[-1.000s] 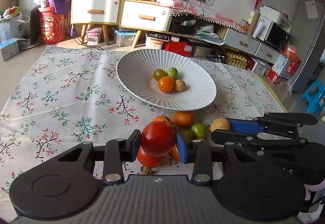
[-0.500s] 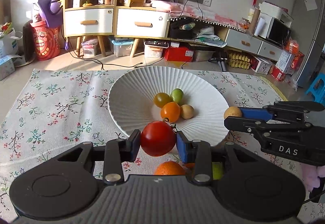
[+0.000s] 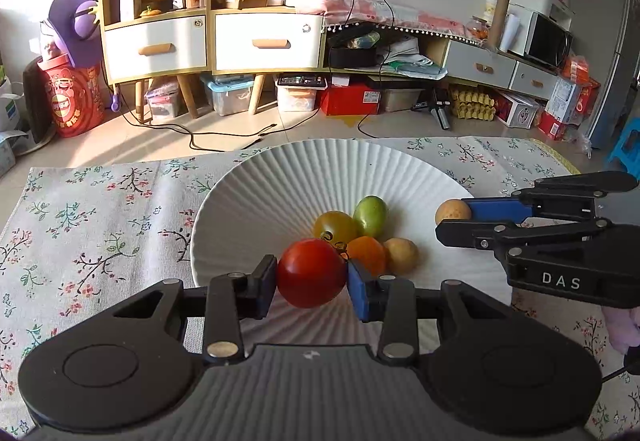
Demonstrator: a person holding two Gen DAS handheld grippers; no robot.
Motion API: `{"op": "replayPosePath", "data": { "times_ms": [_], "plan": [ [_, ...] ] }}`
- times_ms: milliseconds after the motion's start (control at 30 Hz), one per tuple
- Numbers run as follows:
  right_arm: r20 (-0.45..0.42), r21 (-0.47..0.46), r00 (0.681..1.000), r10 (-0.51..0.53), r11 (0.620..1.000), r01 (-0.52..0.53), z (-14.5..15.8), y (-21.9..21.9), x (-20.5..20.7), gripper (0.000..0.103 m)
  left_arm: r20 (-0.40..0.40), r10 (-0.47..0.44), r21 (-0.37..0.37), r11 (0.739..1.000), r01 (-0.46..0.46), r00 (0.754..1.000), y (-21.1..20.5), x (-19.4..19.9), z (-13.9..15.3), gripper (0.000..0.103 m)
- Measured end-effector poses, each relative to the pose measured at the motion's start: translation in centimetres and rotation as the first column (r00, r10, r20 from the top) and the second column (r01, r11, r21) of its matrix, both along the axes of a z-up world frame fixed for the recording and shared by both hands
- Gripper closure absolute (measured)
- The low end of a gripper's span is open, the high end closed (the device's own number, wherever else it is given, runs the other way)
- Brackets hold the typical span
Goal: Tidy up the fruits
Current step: 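Carry the red tomato and brown fruit in both tools over the white plate, then open both tools to drop the tomato and brown fruit into the plate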
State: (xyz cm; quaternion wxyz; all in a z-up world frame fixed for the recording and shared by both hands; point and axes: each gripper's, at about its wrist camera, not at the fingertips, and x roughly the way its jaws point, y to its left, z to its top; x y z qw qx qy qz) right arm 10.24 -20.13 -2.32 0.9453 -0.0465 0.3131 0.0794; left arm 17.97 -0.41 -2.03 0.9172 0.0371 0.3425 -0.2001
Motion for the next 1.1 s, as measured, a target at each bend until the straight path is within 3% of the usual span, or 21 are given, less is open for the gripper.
{"op": "replayPosePath", "data": {
  "times_ms": [633, 1100],
  "plan": [
    [-0.032, 0.035, 0.999, 0.022, 0.999, -0.021, -0.2, -0.2, 1.8, 0.077, 0.015, -0.040, -0.044, 0.998, 0.041, 0.999, 0.7, 0.8, 0.1, 0.067],
    [-0.014, 0.054, 1.000, 0.006, 0.999, -0.005, 1.8, -0.4, -0.8, 0.062, 0.028, -0.028, -0.033, 0.999, 0.029, 0.999, 1.3, -2.1, 1.5, 0.044]
  ]
}}
